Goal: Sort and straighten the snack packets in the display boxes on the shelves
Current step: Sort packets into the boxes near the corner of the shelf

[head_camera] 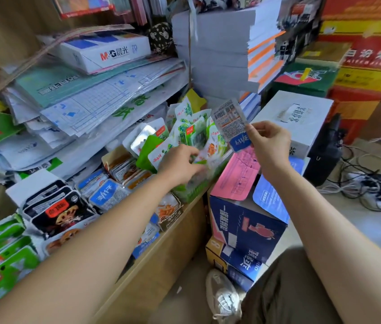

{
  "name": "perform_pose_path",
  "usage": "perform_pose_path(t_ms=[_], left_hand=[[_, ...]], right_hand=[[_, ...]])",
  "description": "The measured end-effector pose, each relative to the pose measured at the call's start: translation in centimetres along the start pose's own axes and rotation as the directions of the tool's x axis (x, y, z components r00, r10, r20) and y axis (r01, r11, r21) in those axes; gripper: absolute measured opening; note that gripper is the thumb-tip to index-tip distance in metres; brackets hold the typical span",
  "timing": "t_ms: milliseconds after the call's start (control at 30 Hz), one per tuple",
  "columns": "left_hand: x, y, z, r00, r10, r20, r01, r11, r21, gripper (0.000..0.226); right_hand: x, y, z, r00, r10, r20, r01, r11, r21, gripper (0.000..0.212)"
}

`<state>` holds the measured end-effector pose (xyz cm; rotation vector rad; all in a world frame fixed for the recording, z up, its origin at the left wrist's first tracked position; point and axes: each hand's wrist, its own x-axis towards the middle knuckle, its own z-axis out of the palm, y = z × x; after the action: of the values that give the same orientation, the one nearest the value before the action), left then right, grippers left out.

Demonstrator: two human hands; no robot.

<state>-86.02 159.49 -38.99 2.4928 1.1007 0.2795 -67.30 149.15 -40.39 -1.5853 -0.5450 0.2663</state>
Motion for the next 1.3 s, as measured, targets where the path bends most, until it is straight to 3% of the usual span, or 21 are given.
perform_pose_path(t_ms=[200, 300, 533, 700, 833, 967, 1133, 1300], left_hand=[[-1.0, -2.1, -2.5, 0.926, -0.083, -0.369, 0.058, 0.995, -0.079, 0.029], [-1.2, -2.6, -3.4, 0.884, -0.115, -0.453, 0.076, 0.992, -0.104, 0.024], [-1.5, -3.8, -4.3, 0.892, -0.193, -0.41, 0.079, 0.957, -0.278, 0.022], [-2.1, -4.1, -4.5, 0.887, -0.274, -0.372, 0.06, 0.866, -0.496, 0.031], [-2.0, -4.0, -4.6, 0.834, -0.366, -0.412, 0.05, 0.795, -0.604, 0.022], [-1.7, -2.9, -5.1, 0.845, -0.393, -0.363, -0.002, 0.677, -0.736, 0.011], [-3.6, -2.7, -6.8, 0.884, -0.237, -0.403, -0.051, 0.808, -0.586, 0.017], [-8.6, -4.9, -8.9, 0.875, -0.228, -0.428, -0.05, 0.835, -0.547, 0.014]], right_hand=[[-0.3, -0.3, 0.4, 0.999, 0.014, -0.043, -0.014, 1.0, 0.01, 0.015], [-0.7, -0.5, 0.4, 0.999, 0.025, -0.041, -0.025, 1.0, -0.006, 0.015], [-1.1, -0.6, 0.3, 0.999, 0.035, 0.019, -0.035, 0.999, 0.005, 0.014], [-1.3, -0.8, 0.7, 0.999, 0.04, 0.033, -0.041, 0.999, 0.024, 0.013], [-1.4, -1.0, 0.7, 0.999, 0.044, 0.018, -0.044, 0.998, 0.053, 0.015], [-1.5, -1.1, 0.3, 0.999, 0.052, 0.0, -0.052, 0.994, 0.097, 0.018], [-2.2, -1.8, 0.4, 0.999, 0.041, 0.002, -0.041, 0.989, 0.139, 0.017], [-3.9, -2.8, 1.5, 1.0, 0.014, -0.023, -0.011, 0.993, 0.117, 0.012]])
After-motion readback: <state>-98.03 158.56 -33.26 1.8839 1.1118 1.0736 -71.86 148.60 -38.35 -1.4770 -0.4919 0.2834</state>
